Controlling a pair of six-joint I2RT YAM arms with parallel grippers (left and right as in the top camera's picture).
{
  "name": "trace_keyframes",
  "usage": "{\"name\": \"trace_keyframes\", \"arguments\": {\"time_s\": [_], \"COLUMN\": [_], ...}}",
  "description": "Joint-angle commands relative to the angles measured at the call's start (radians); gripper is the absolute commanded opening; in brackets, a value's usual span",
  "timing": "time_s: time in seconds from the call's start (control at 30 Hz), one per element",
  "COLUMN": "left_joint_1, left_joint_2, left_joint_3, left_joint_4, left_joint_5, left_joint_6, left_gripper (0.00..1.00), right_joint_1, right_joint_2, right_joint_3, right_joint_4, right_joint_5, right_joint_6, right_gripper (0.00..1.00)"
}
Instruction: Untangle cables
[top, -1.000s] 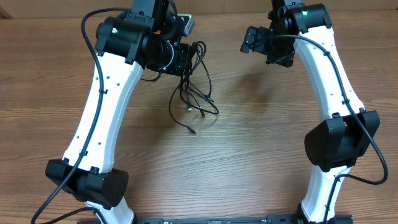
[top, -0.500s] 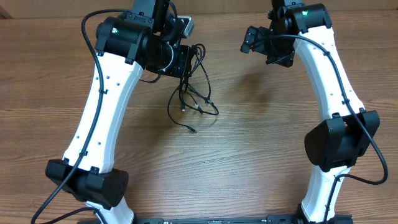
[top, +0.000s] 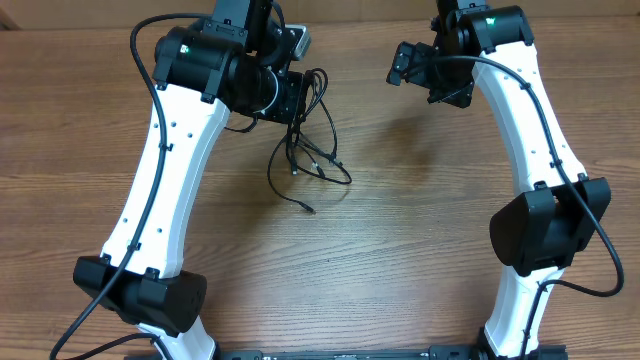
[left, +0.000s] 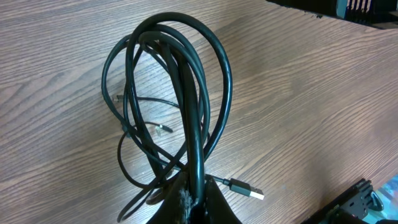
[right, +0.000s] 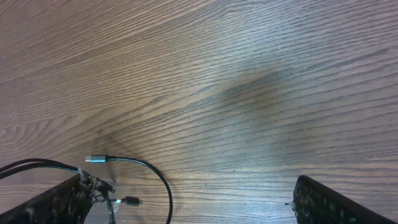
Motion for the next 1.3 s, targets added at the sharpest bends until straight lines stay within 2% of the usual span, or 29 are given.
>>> {"name": "trace_keyframes", "arguments": {"time_s": [0.0,0.33,0.7,1.13,1.27], "left_joint_1": [0.0,0.0,0.0,0.001,-0.001], "left_joint_2": [-0.031,-0.031,-0.031,-0.031,-0.031], "left_joint_3": [0.006,0.005,0.004,0.004,0.004], "left_joint_4": [-0.008,-0.034,0.024,0.05,0.049], "left_joint_5": [-0.003,-0.047,-0.058,-0.081,-0.08], "left_joint_6": [0.004,0.001,-0.066,-0.072,-0.124], "left_gripper": [0.04,0.04,0.04,0.04,0.04], "right_joint_1": [0.005,0.005,0.005,0.005,0.005], "right_joint_2": [-0.008,-0.008,-0.008,-0.008,-0.008], "right_joint_3": [0.003,0.003,0.003,0.003,0.003], "right_joint_4": [0.003,0.003,0.003,0.003,0.003], "right_joint_5": [0.009,0.01,0.01,0.009,0.01], "right_joint_6": [-0.003,-0.003,-0.003,-0.003,-0.003], "right_gripper": [1.0,1.0,1.0,1.0,1.0]}}
